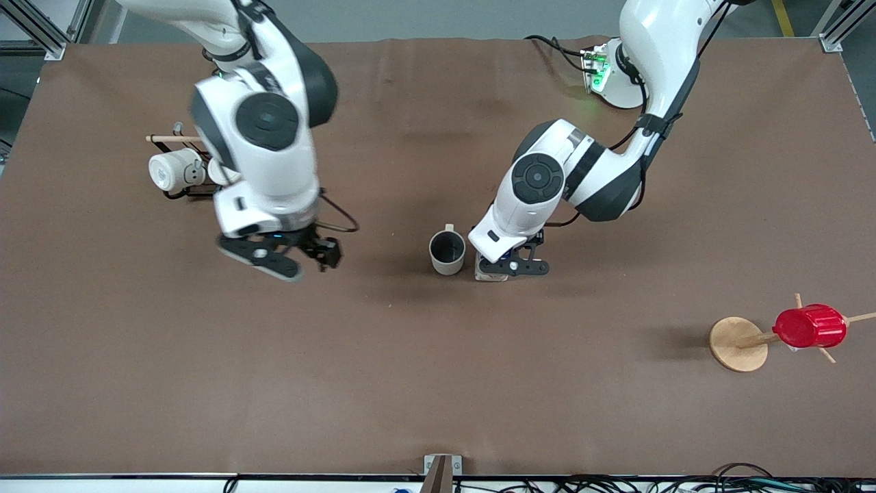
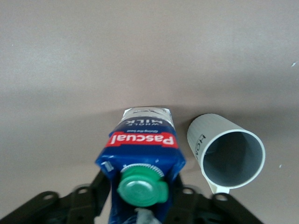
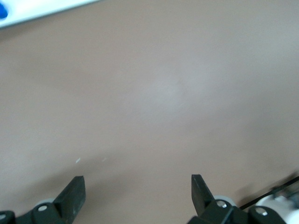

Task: Place cup and milk on table

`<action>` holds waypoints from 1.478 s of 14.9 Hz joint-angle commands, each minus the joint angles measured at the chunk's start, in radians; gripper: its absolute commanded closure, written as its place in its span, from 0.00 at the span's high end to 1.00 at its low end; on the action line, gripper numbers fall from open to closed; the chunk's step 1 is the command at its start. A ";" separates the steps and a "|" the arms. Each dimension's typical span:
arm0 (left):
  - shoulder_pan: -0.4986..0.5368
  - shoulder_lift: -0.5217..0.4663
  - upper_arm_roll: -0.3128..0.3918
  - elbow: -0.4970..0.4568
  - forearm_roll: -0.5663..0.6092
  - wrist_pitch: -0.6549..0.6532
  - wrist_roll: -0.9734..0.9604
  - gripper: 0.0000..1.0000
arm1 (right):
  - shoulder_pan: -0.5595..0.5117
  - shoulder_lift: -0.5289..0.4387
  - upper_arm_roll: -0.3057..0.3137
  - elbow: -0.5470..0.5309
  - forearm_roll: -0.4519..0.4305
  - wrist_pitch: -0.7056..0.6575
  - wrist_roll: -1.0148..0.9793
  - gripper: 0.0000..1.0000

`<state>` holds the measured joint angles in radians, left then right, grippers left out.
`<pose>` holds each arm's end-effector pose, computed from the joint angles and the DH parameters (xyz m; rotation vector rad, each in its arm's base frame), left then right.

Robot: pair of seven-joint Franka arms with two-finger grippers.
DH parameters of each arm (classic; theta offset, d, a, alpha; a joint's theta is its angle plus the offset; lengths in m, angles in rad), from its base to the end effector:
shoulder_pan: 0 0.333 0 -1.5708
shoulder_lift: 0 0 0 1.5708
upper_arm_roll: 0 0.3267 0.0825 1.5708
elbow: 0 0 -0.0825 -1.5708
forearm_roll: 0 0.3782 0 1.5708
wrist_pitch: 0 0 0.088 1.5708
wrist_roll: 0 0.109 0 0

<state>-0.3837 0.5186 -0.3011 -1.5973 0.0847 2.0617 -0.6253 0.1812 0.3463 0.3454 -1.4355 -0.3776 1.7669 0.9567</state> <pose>0.5481 -0.4053 0.3493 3.0977 -0.1015 -0.1069 0.6032 0.2730 0.5171 2.8938 -0.5513 0.2618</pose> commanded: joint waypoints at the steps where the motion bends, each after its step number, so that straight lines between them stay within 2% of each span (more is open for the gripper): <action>1: 0.009 -0.043 -0.001 0.005 0.017 -0.021 0.012 1.00 | -0.008 -0.124 -0.133 -0.048 0.103 -0.004 -0.158 1.00; 3: 0.043 -0.092 -0.001 0.003 0.012 -0.026 0.012 1.00 | -0.014 -0.179 -0.222 -0.042 0.158 -0.042 -0.254 1.00; 5: 0.089 -0.147 -0.001 0.002 0.006 -0.040 0.012 1.00 | -0.043 -0.231 -0.285 -0.039 0.204 -0.073 -0.385 1.00; 8: 0.172 -0.245 -0.003 0.007 -0.005 -0.122 0.071 1.00 | -0.057 -0.288 -0.393 -0.036 0.279 -0.130 -0.615 1.00; 9: 0.198 -0.276 -0.003 0.011 -0.037 -0.162 0.100 1.00 | -0.080 -0.308 -0.410 -0.036 0.314 -0.154 -0.674 1.00; 11: 0.262 -0.345 -0.001 0.013 -0.077 -0.213 0.182 1.00 | -0.173 -0.340 -0.407 -0.036 0.399 -0.217 -0.795 1.00; 12: 0.297 -0.367 -0.001 0.014 -0.101 -0.239 0.228 1.00 | -0.189 -0.345 -0.411 -0.036 0.411 -0.246 -0.865 1.00; 15: 0.367 -0.408 -0.001 0.033 -0.151 -0.279 0.314 1.00 | -0.187 -0.345 -0.453 -0.036 0.399 -0.263 -0.911 1.00; 19: 0.370 -0.465 0.008 0.027 -0.137 -0.317 0.323 1.00 | -0.181 -0.343 -0.450 -0.042 0.396 -0.268 -0.912 1.00; 20: 0.399 -0.469 0.005 0.023 -0.131 -0.328 0.346 1.00 | -0.180 -0.343 -0.450 -0.042 0.394 -0.271 -0.912 1.00; 22: 0.436 -0.506 0.013 -0.001 -0.135 -0.345 0.488 1.00 | -0.180 -0.343 -0.448 -0.043 0.394 -0.273 -0.912 1.00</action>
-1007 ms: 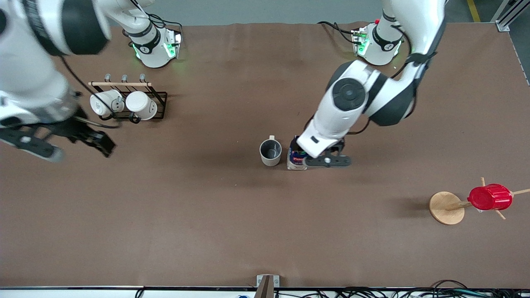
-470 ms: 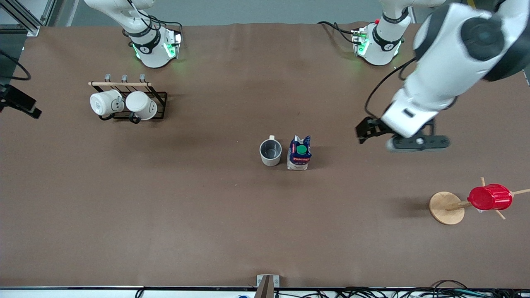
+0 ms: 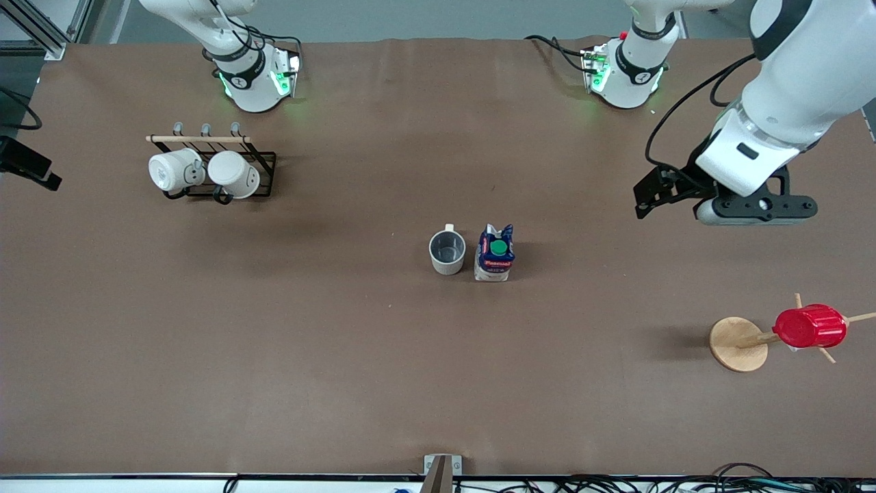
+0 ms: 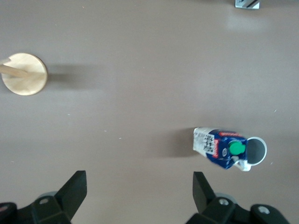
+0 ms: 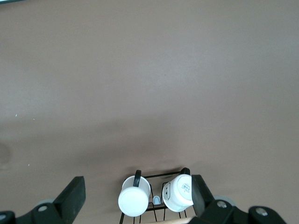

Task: Place cup and milk on table

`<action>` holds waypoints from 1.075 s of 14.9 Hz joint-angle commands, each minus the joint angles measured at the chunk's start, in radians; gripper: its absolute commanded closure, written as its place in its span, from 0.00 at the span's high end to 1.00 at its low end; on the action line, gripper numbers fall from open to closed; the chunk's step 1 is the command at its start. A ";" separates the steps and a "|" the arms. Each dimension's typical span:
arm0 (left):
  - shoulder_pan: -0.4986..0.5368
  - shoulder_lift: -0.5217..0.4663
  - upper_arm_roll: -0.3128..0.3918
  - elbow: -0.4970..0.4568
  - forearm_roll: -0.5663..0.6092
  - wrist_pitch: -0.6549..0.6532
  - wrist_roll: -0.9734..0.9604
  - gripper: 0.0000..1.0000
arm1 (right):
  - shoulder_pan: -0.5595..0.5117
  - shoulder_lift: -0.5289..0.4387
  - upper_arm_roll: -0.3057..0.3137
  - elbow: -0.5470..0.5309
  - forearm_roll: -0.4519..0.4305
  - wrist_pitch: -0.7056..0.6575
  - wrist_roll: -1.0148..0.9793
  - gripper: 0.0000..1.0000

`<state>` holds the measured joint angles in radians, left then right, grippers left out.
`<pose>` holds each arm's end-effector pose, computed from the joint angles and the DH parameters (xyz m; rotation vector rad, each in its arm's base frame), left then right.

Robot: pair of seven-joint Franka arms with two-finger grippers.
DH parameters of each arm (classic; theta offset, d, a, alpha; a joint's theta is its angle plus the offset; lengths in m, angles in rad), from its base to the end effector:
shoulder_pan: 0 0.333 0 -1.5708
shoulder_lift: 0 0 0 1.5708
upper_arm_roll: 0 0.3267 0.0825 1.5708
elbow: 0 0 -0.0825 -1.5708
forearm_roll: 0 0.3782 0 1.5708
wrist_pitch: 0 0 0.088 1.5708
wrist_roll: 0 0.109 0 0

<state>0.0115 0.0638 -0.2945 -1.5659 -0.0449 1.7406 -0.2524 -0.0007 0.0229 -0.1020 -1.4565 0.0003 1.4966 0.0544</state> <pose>0.5615 -0.1618 0.6170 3.0472 -0.0364 0.1417 0.5461 -0.0554 0.6670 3.1294 -0.2462 0.0271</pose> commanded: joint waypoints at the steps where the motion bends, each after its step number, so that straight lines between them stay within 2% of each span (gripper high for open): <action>1: 0.032 -0.058 0.046 -0.033 -0.007 -0.048 0.160 1.00 | 0.002 -0.020 -0.001 -0.022 0.017 -0.002 -0.011 1.00; 3: -0.077 -0.077 0.211 -0.031 -0.012 -0.094 0.209 1.00 | 0.002 -0.020 -0.001 -0.022 0.017 -0.001 -0.011 1.00; 4: -0.096 -0.094 0.251 -0.033 -0.012 -0.119 0.232 1.00 | 0.002 -0.020 -0.001 -0.022 0.017 -0.001 -0.011 1.00; 6: -0.082 -0.108 0.250 -0.028 -0.003 -0.156 0.222 1.00 | 0.004 -0.020 0.002 -0.022 0.013 -0.001 -0.011 1.00; 12: -0.030 -0.110 0.157 -0.028 0.008 -0.155 0.148 1.00 | 0.016 -0.020 0.002 -0.022 -0.003 -0.001 -0.018 1.00; 16: -0.035 -0.105 0.150 -0.028 0.010 -0.147 0.130 1.00 | 0.016 -0.020 0.004 -0.022 -0.003 0.002 -0.016 1.00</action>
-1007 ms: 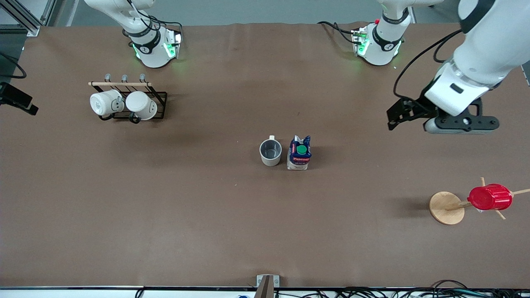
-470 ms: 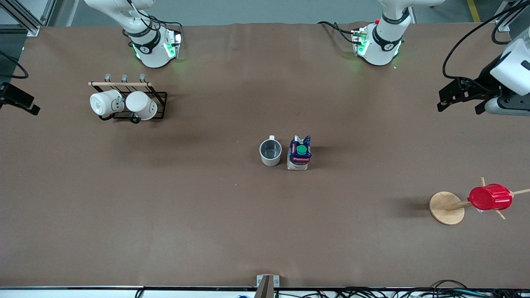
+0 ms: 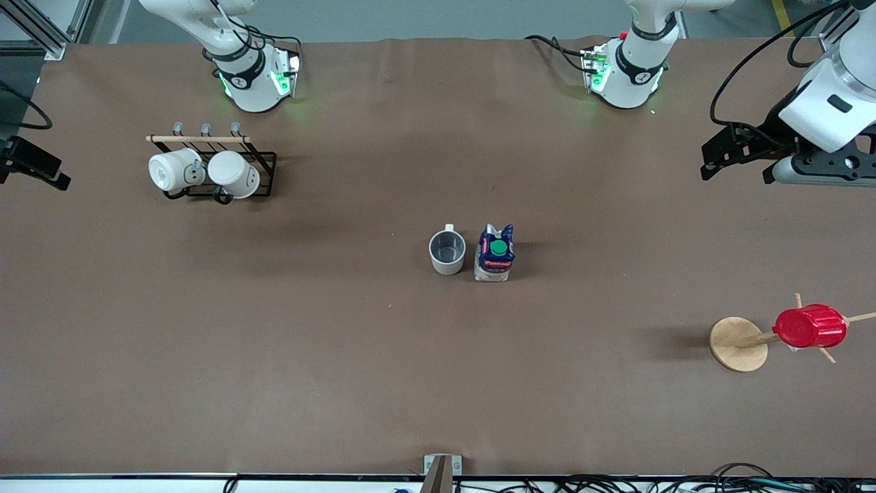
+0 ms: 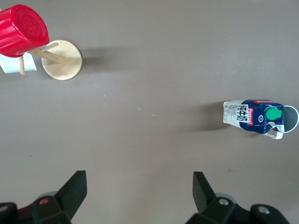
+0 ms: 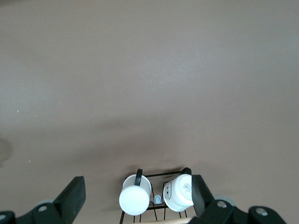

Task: Place cup and milk on table

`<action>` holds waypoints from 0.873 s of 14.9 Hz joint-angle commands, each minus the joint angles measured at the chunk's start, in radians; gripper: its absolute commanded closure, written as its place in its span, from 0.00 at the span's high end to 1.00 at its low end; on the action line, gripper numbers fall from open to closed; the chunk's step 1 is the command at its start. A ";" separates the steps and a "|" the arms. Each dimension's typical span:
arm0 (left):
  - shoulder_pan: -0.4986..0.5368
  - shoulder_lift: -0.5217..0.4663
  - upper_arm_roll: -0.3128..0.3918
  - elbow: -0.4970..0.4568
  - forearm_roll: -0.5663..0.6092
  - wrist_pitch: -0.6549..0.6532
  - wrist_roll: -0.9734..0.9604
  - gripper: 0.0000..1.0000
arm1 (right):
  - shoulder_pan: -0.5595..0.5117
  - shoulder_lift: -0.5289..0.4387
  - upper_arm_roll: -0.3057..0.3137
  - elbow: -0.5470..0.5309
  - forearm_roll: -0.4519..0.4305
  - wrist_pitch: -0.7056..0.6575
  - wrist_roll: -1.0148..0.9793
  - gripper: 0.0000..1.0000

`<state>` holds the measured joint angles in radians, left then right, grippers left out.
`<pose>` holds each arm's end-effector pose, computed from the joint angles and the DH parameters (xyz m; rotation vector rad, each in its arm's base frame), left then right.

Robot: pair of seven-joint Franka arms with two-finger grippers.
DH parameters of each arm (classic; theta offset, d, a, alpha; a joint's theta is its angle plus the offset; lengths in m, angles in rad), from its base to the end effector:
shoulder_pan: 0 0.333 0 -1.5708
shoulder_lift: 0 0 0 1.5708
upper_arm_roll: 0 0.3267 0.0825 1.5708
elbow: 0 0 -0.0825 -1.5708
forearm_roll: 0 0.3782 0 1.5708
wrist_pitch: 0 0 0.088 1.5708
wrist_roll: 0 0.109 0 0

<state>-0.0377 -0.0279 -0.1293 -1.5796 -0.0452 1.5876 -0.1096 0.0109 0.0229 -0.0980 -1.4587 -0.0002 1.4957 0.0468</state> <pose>0.5333 -0.0959 0.6458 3.0939 -0.0889 0.0458 0.5468 -0.0470 0.6659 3.1318 -0.2099 0.0222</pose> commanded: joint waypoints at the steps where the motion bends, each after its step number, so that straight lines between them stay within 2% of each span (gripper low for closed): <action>1: 0.016 -0.014 -0.013 -0.014 0.010 0.009 -0.013 1.00 | 0.004 -0.020 0.000 -0.020 -0.003 0.003 -0.008 1.00; 4: 0.015 -0.015 -0.016 -0.013 0.059 0.012 -0.021 1.00 | 0.004 -0.020 0.000 -0.020 -0.003 0.001 -0.010 1.00; 13: 0.013 -0.003 -0.015 -0.019 0.035 0.031 -0.022 1.00 | 0.006 -0.020 0.000 -0.020 -0.003 0.001 -0.008 1.00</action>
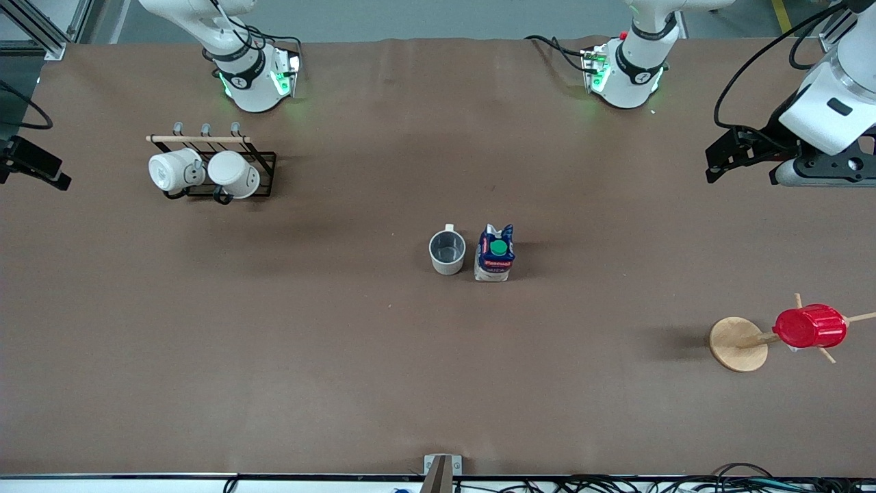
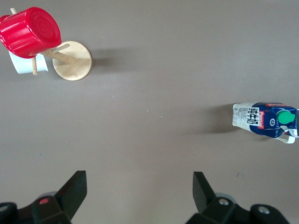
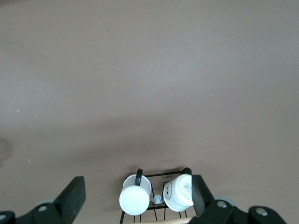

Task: Place cup and milk on table

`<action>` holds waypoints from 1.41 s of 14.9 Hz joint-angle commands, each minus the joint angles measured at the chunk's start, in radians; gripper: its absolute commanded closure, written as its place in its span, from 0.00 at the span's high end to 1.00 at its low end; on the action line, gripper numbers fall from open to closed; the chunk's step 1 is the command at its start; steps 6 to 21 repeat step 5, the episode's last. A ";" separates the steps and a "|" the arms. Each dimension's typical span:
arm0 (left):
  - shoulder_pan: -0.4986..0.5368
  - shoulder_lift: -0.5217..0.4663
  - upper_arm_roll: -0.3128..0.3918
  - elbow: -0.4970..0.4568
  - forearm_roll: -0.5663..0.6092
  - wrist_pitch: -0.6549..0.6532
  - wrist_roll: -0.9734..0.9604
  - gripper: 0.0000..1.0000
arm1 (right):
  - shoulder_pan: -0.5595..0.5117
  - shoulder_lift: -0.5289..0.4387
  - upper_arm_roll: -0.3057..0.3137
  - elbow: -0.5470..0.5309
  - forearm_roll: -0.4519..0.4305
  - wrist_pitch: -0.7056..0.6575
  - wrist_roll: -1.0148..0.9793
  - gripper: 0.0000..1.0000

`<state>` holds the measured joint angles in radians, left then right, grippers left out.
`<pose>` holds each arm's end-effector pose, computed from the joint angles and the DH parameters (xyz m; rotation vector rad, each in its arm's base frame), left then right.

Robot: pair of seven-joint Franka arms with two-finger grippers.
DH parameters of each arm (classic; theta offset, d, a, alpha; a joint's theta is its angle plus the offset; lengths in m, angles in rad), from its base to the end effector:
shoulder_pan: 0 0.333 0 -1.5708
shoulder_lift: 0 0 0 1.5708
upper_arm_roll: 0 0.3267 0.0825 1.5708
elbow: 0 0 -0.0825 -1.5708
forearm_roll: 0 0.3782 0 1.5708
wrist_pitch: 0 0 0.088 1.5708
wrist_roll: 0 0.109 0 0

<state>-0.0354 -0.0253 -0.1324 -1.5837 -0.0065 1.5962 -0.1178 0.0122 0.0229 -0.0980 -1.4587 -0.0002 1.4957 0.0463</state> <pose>0.5356 -0.0924 0.6431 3.1316 -0.0783 0.0576 0.5468 -0.0463 0.6659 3.1320 -0.2071 0.0222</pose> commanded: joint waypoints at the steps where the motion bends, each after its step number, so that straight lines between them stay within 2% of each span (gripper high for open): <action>1: 0.012 -0.005 -0.013 -0.016 -0.007 0.022 -0.014 1.00 | 0.005 -0.020 0.000 -0.020 -0.003 0.001 -0.009 1.00; 21: 0.019 -0.002 -0.012 -0.018 -0.023 0.027 -0.013 1.00 | 0.005 -0.020 0.000 -0.020 -0.003 0.001 -0.009 1.00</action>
